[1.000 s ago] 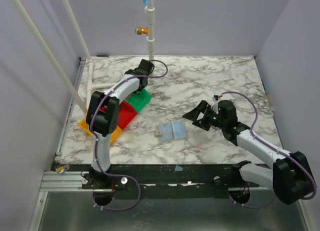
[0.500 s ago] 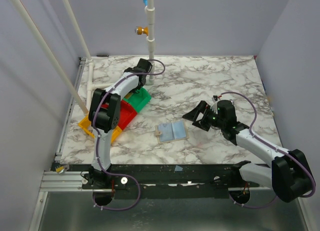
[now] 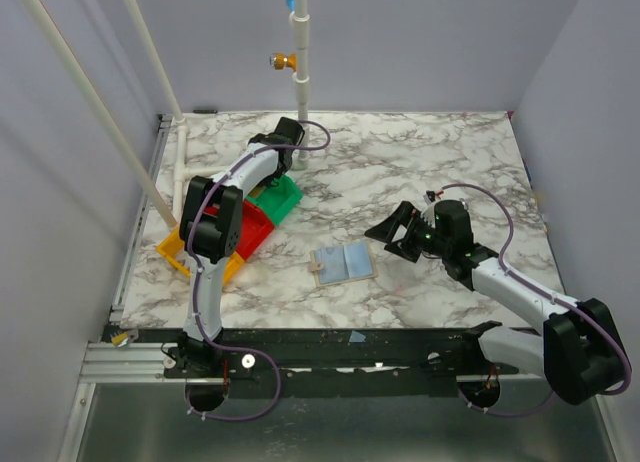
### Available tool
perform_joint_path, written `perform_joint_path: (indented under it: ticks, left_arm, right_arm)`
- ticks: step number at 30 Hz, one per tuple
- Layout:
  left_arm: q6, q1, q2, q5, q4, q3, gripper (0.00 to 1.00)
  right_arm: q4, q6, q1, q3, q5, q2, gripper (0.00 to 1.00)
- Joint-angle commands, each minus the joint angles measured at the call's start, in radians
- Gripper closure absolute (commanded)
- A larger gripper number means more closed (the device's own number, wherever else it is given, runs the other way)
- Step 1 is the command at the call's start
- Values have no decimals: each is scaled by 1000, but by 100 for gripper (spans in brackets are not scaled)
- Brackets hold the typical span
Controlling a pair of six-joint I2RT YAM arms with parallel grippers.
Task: Take the credit cards out of the card holder
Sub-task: Place the credit card in the storage box.
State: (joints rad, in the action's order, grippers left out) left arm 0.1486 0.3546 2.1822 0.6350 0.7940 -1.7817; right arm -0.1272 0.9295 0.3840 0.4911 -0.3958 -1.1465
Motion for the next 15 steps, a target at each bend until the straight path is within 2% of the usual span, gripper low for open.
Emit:
perform_joint_path:
  ticks: [1,5,15]
  left_arm:
    - [-21,-13,34,-8,27,-33,86]
    - [-26,-14,34,-9,36,-38,79]
    - [-40,-16,31,-18,53,-45,72]
  right_arm:
    - [-14,-8,-7,24,15,8,0]
    - [-14,-9,-7,24,13,9,0]
    - [-15,-7,-7,20,14,19,0]
